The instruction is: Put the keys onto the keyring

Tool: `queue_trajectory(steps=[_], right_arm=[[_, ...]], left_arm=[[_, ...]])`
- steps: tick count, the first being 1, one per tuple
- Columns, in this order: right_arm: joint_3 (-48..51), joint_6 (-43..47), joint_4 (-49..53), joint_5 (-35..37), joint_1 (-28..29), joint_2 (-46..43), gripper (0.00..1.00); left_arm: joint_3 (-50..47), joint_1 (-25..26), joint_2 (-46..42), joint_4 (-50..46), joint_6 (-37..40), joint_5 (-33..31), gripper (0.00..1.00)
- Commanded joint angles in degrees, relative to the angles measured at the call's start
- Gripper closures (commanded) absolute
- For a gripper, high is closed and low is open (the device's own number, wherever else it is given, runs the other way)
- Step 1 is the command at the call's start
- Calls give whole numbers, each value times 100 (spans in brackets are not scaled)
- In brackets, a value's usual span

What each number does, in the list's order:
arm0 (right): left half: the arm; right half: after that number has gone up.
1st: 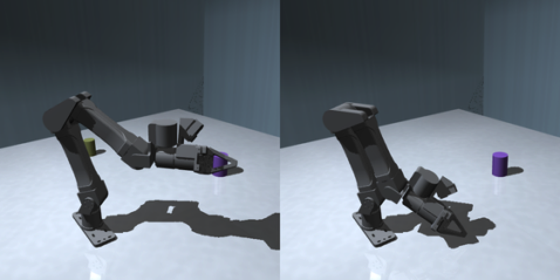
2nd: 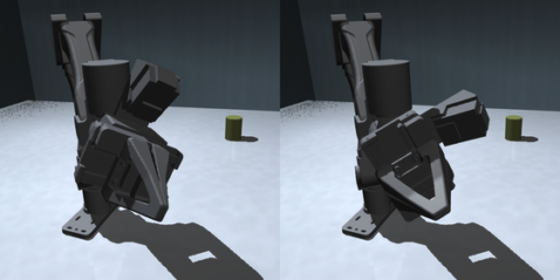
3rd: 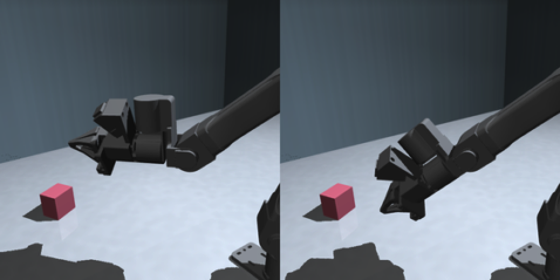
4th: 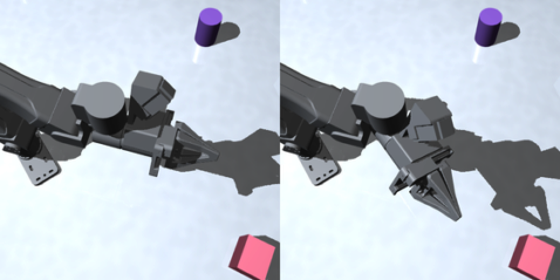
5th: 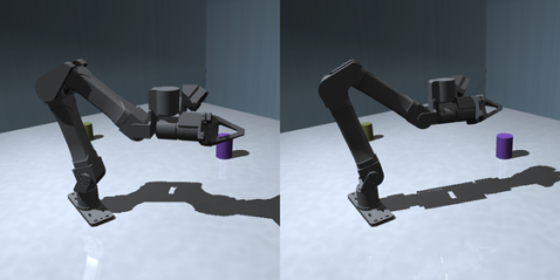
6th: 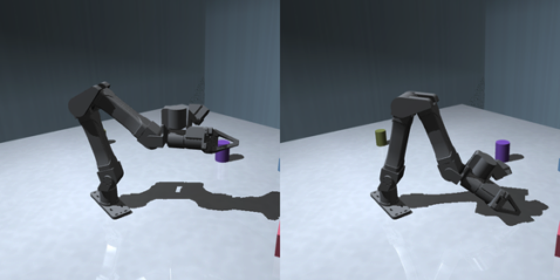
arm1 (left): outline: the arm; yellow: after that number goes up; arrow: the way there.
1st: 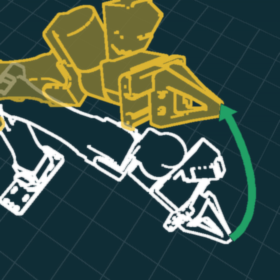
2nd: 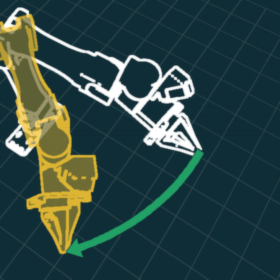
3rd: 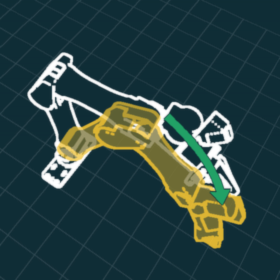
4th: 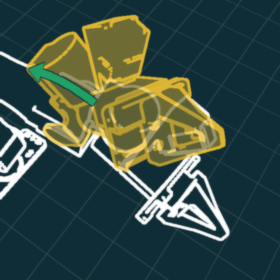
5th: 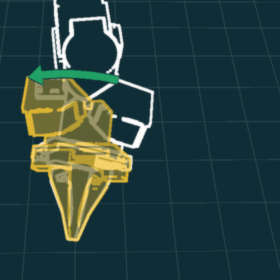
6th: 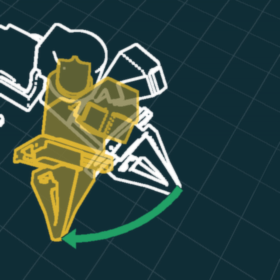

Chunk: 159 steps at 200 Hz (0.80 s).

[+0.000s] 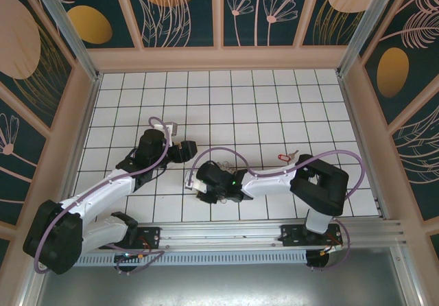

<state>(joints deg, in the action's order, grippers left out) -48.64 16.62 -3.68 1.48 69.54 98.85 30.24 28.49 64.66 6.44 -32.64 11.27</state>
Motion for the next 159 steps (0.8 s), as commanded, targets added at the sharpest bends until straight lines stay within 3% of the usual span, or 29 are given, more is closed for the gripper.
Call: queue_trajectory(steps=[1, 159], right_arm=[[-119, 38, -126, 19, 43, 68, 68], [-192, 130, -226, 194, 86, 148, 66]], left_arm=[[96, 7, -50, 33, 67, -72, 24], [96, 5, -112, 62, 75, -169, 24]])
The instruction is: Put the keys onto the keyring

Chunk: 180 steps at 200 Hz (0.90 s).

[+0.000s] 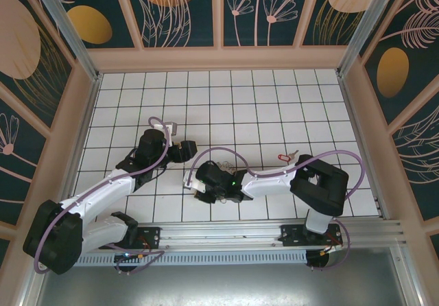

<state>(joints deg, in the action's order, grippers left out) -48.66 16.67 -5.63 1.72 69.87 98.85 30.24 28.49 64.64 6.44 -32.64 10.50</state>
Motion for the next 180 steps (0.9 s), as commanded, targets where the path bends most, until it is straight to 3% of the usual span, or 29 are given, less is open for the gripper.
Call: queue_trajectory(steps=[1, 111, 180], right_arm=[[-193, 126, -29, 171, 54, 155, 66], [-314, 245, 91, 479, 45, 444, 68], [-269, 232, 229, 532, -25, 329, 95]], left_arm=[[96, 6, -110, 61, 74, -92, 24], [100, 3, -211, -46, 136, -167, 24], [131, -2, -215, -72, 144, -188, 24]])
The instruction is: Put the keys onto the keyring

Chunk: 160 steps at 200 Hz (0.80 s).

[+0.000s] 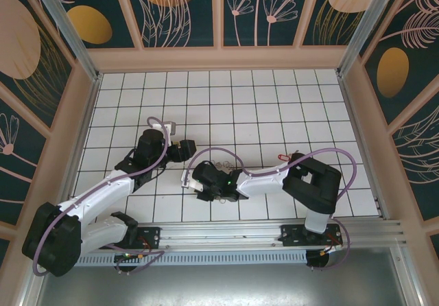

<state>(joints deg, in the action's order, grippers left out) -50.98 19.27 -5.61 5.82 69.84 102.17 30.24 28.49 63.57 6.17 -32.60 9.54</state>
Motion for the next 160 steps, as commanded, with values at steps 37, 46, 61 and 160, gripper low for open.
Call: queue_trajectory(steps=[37, 46, 61, 160], right_arm=[[42, -34, 261, -58, -158, -353, 100], [61, -32, 270, -179, -212, -477, 100], [108, -62, 283, -455, -348, -736, 100], [629, -1664, -1224, -3787, -2091, -3084, 100]], left_arm=[[183, -1, -141, -108, 157, -136, 24], [192, -1, -155, -132, 164, -153, 24], [216, -6, -180, -177, 197, -156, 24], [232, 5, -1789, 495, 990, 1207, 39]])
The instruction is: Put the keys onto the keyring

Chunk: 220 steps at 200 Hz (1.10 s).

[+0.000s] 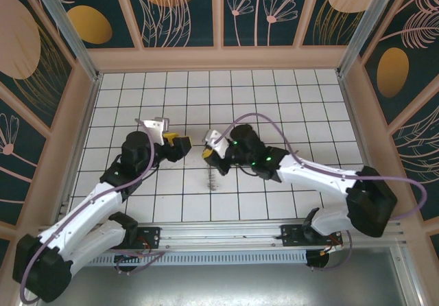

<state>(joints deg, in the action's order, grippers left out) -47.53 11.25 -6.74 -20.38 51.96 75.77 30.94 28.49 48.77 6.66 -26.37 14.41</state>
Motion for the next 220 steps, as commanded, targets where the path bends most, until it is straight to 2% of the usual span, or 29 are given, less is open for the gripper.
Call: queue_trajectory(steps=[1, 58, 73, 93, 117, 157, 197, 220], right_arm=[[290, -892, -1158, -1186, -320, -459, 100], [900, -2486, -3615, -2172, -768, -958, 100], [1049, -2815, -4341, -2274, -831, -978, 100], [1246, -3336, -5430, -2298, -974, -899, 100], [1368, -3914, -6582, -2339, -1115, -720, 100], [1325, -3971, -6902, -2381, -1163, -631, 100], [1404, -4068, -7063, -2418, -1232, -659, 100], [1402, -4078, -7079, -2421, -1251, -668, 100]], left_arm=[[165, 6, -322, 453, 377, 746, 39], [193, 31, -584, 1377, 370, 2387, 57], [267, 101, -544, 1513, 364, 2619, 61], [447, 309, -406, 1515, 451, 2705, 62], [642, 513, -192, 1510, 542, 2741, 57], [822, 620, 21, 1587, 574, 2775, 56], [984, 696, 165, 1640, 615, 2772, 44], [1062, 788, 228, 1716, 624, 2733, 41]])
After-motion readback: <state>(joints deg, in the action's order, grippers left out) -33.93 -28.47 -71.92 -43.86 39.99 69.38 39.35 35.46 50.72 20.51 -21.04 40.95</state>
